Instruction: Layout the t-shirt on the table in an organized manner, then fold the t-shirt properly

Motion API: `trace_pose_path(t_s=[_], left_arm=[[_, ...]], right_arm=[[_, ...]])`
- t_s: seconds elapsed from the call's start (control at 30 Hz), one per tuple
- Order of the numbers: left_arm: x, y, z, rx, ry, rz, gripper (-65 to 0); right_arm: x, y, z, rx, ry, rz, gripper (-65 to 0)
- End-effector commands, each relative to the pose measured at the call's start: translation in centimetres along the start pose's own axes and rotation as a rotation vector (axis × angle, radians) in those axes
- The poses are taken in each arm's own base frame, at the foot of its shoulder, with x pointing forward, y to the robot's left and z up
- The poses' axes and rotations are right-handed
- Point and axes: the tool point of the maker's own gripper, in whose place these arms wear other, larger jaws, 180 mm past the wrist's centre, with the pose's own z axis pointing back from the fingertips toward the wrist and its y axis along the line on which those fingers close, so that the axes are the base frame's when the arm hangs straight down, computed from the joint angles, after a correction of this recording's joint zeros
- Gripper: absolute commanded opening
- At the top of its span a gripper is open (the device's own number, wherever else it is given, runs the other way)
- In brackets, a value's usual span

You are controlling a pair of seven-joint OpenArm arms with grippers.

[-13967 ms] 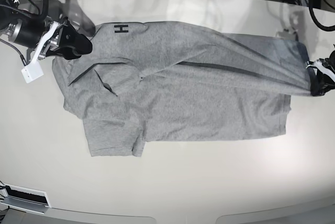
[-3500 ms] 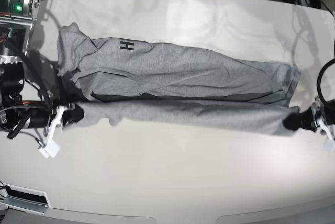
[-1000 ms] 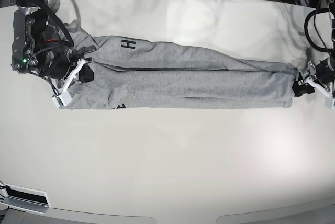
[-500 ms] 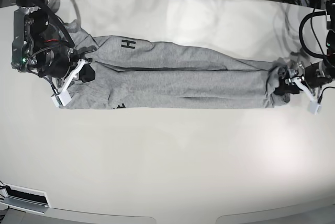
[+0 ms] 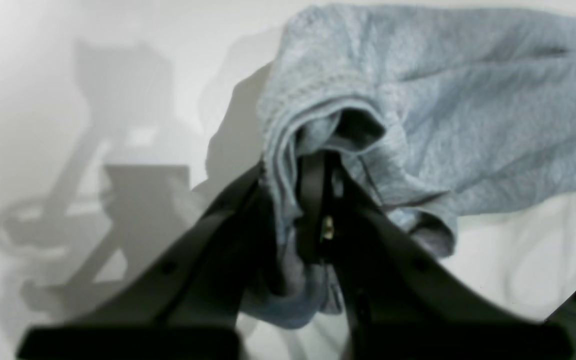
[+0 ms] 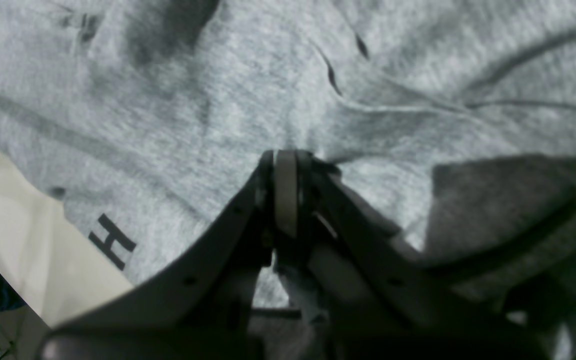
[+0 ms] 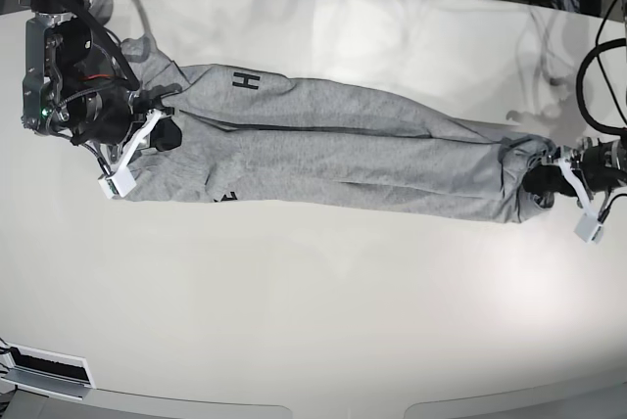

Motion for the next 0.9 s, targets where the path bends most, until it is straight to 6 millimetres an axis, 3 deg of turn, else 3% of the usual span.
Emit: trace_pose_path(t_s=[0.0,0.3,0.6,0.87], left_arm=[[2.1,0.3,1.2,0.001,-0.048,-0.018,-65.0],[3.7,-6.2,0.2,-0.297,-0.118,0.133,-65.0],[7.2,-16.4,0.5,-0.581,-0.176,-0.017,-65.0],[6.8,-20.7,-2.4,-0.65,-0.176,-0.014,-65.0]], right_arm=[[-0.3,-0.5,0.3,-0.017,0.03,0.013,-65.0],[-0.2,-0.5,0.3,-0.018,0.028,0.014,-65.0],[-0.1,-0.5,0.3,-0.018,0.025,0.014,-65.0],[-0.1,-0.5,0.3,-0.018,0.025,0.014,-65.0]])
